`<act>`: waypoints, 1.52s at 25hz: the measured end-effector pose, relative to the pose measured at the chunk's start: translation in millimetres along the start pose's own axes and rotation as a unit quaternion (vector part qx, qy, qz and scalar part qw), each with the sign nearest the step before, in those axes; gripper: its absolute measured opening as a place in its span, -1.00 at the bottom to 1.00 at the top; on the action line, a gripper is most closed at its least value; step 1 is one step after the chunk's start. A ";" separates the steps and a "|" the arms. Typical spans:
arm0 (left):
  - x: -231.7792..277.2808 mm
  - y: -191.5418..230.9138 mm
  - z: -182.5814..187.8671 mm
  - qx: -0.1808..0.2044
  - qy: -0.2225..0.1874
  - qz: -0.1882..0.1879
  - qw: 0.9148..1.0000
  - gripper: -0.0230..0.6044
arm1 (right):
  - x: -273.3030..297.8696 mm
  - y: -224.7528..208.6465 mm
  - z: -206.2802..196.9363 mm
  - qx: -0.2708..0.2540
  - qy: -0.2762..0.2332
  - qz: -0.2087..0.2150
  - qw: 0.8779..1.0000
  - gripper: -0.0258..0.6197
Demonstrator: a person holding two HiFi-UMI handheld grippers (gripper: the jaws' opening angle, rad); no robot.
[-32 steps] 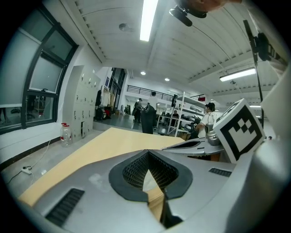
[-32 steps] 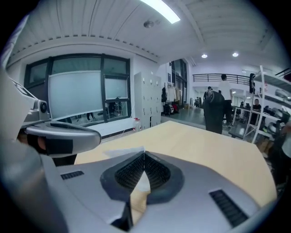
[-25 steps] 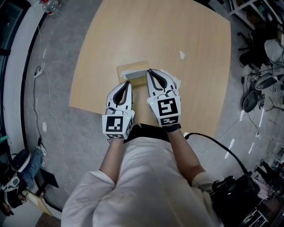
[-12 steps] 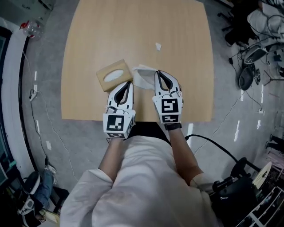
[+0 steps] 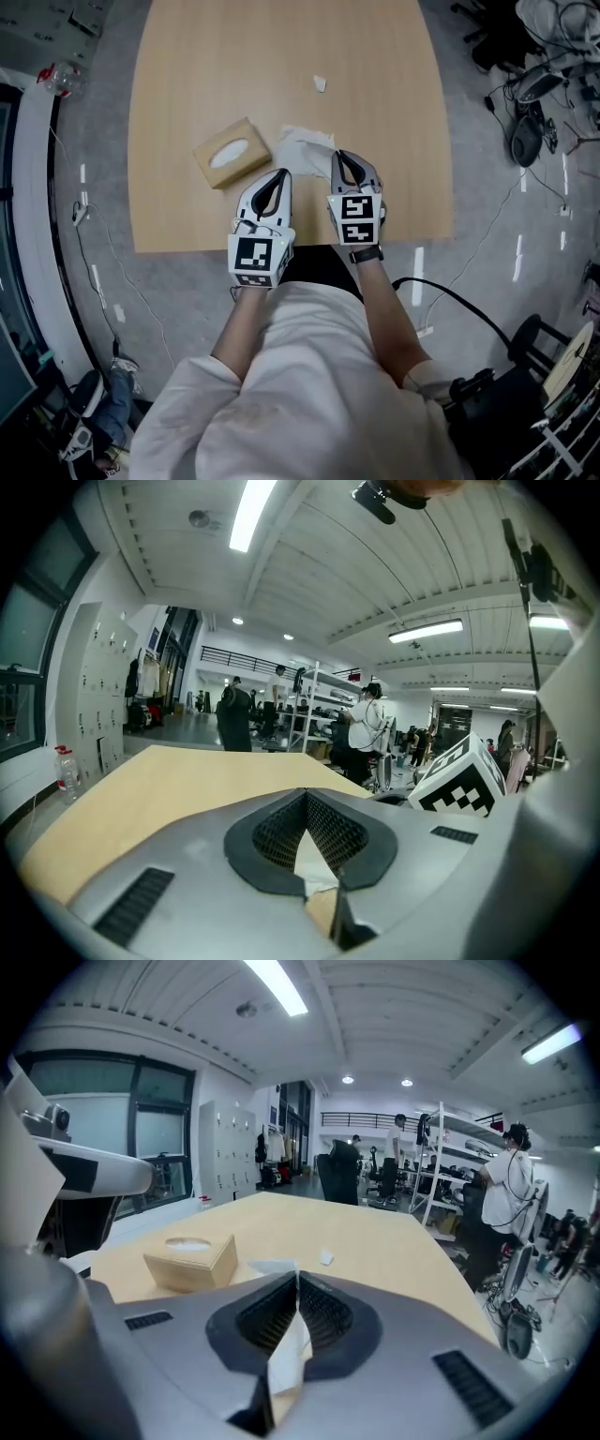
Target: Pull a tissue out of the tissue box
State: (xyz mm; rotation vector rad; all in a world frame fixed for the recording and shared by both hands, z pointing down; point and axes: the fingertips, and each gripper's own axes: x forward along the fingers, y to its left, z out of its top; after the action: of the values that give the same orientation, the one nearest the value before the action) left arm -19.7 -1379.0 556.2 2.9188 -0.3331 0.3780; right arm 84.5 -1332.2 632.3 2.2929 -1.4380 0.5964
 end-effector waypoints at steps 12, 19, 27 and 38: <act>-70.2 -25.3 19.5 0.016 -0.046 0.025 0.998 -0.92 | -76.1 9.4 35.9 0.003 -0.077 -0.019 0.997 -0.73; -134.7 -24.2 84.0 0.021 -0.124 0.073 0.989 -0.92 | -153.6 71.3 116.7 -0.013 -0.184 0.056 0.981 -0.73; -179.2 -16.3 122.1 0.028 -0.174 0.138 0.975 -0.92 | -205.8 121.1 171.1 -0.011 -0.246 0.141 0.959 -0.77; -189.8 -31.7 129.1 -0.003 -0.177 0.194 0.965 -0.92 | -213.9 119.1 170.5 -0.051 -0.224 0.179 0.957 -0.90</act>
State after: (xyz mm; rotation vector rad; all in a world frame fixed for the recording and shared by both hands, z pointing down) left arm -161.3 -1337.7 377.5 2.8942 -0.9601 -0.1052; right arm -80.4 -1308.3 384.9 2.1866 -2.0684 0.0807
